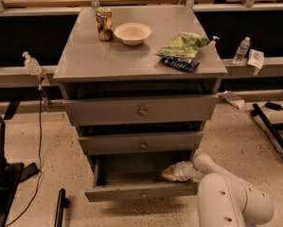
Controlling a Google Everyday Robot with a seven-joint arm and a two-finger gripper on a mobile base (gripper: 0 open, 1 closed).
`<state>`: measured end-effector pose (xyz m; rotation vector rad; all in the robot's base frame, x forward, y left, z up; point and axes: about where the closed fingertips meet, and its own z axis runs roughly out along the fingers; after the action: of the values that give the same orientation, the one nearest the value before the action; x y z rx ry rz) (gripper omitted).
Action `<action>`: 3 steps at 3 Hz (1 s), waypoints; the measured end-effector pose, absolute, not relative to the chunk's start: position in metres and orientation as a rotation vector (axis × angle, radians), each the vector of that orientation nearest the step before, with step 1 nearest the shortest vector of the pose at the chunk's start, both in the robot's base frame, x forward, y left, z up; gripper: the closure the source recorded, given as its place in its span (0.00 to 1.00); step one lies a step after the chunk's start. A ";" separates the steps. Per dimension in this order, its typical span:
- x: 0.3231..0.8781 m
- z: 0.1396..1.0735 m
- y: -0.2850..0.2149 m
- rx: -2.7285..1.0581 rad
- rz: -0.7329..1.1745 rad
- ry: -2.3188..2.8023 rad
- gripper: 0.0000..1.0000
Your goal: Open bottom drawer
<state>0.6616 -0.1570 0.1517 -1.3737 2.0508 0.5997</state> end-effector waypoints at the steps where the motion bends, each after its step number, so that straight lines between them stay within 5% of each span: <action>1: 0.649 0.153 -0.156 -1.414 0.647 2.010 1.00; 3: 0.619 0.165 -0.153 -1.500 0.720 1.931 1.00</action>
Offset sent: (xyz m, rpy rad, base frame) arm -0.0830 0.0059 0.0274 0.0878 0.0317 0.2356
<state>0.6185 -0.1533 0.1651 -1.5004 1.9312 0.7200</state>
